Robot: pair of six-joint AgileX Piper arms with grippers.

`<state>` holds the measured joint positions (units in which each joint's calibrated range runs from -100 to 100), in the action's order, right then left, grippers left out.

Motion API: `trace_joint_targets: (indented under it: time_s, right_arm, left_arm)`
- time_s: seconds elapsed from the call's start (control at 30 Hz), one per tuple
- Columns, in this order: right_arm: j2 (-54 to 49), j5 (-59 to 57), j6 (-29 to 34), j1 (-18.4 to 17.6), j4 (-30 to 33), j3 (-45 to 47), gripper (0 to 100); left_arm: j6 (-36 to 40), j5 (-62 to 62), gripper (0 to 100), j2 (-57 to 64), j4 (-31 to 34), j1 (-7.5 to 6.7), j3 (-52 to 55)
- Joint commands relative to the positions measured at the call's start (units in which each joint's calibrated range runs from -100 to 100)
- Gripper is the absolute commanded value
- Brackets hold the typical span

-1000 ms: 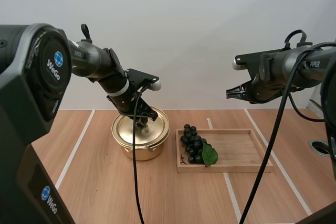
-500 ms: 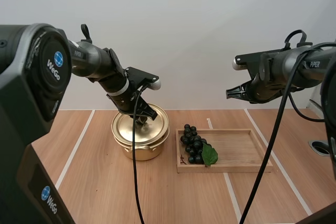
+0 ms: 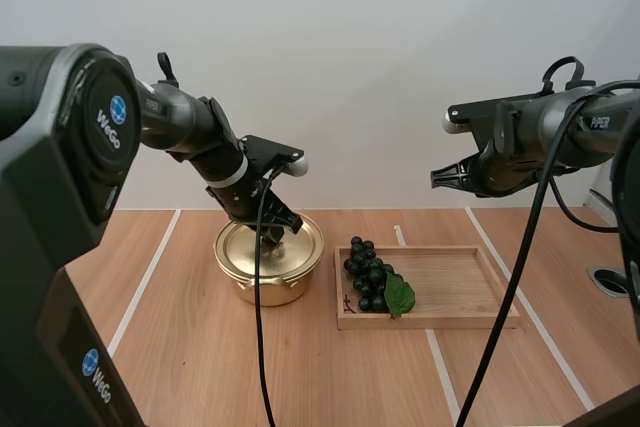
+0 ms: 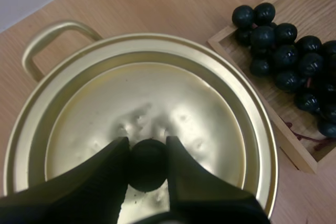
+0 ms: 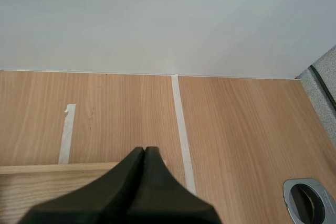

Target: Open the pot, put the pineapple inside, and close it

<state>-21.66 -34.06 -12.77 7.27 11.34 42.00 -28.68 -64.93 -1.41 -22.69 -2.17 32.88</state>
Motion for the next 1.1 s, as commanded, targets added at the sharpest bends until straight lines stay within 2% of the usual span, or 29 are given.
trace_joint_targets:
  time_s: [0.0,0.27,0.33,0.43,0.5,0.57,0.83,1.07]
  right_arm:
    - [-0.30,0.63,0.44,0.19,0.50,0.17,0]
    - [-0.30,0.63,0.44,0.19,0.50,0.17,0]
    - [-0.30,0.63,0.44,0.19,0.50,0.17,0]
    - [-0.30,0.63,0.44,0.19,0.50,0.17,0]
    - [-0.30,0.63,0.44,0.19,0.50,0.17,0]
    - [-0.30,0.63,0.44,0.19,0.50,0.17,0]
    - [-0.30,0.63,0.44,0.19,0.50,0.17,0]
    - [-0.30,3.70,0.44,0.19,0.50,2.68,0]
  left_arm:
    - [-0.14,-0.57,0,-1.57,-0.97,-0.02,0.18]
    - [-1.29,0.72,0,-1.64,-0.97,-0.02,0.18]
    - [-1.55,0.72,8,-1.64,-0.97,-0.02,0.18]
    - [-2.08,0.72,35,-1.64,-0.97,-0.02,0.18]
    - [-2.08,0.94,62,-1.64,-1.06,-0.02,0.05]
    - [-2.08,1.43,98,-1.52,-1.06,-0.02,0.05]
    - [-1.39,-2.17,100,3.48,-1.06,-0.02,-3.49]
    - [1.42,-7.42,100,16.09,-0.87,-0.02,-13.85]
